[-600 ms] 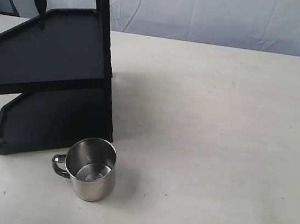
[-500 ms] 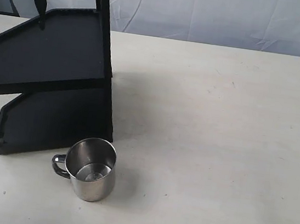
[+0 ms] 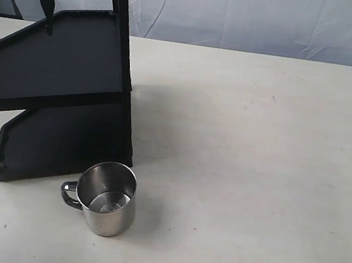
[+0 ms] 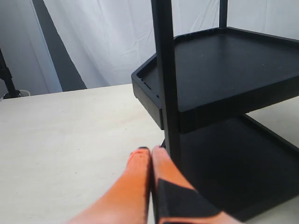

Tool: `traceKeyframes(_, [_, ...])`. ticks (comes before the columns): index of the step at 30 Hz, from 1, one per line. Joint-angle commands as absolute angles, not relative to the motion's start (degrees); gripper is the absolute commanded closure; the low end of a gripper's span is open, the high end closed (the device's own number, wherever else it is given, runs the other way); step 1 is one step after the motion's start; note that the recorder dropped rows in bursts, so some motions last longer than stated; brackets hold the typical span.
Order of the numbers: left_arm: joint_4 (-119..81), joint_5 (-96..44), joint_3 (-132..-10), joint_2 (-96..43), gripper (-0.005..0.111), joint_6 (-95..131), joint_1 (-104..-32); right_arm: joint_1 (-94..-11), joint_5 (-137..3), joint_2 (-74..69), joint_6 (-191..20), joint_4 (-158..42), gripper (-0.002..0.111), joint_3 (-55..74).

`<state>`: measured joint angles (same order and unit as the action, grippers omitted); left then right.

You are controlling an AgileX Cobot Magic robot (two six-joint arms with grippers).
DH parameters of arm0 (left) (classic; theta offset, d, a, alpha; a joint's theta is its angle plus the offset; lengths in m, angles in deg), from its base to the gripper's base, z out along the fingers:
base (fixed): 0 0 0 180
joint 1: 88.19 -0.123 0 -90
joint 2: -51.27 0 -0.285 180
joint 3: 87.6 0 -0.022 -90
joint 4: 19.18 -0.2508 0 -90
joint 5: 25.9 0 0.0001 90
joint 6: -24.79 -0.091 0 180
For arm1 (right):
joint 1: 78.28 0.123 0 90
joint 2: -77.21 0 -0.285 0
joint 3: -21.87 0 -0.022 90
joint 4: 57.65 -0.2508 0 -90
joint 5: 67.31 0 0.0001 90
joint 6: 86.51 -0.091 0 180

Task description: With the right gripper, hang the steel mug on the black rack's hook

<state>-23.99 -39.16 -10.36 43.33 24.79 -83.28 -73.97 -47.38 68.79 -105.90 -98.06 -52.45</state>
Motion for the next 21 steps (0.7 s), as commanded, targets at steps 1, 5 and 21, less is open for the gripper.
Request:
traceKeyframes(1, [-24.0,-39.2,-10.4,43.5,0.105,24.8,-83.0,-74.3,-58.6,61.9,-98.1,-92.7,0.109,-42.8])
traceKeyframes(5, [-24.0,-39.2,-10.4,43.5,0.105,24.8,-83.0,-74.3,-71.9,49.2,-86.5,-90.8,0.109,-30.9])
traceKeyframes(21, [-24.0,-39.2,-10.4,43.5,0.105,24.8,-83.0,-64.3,-123.8,-7.2,-84.5,-65.6,0.109,9.0])
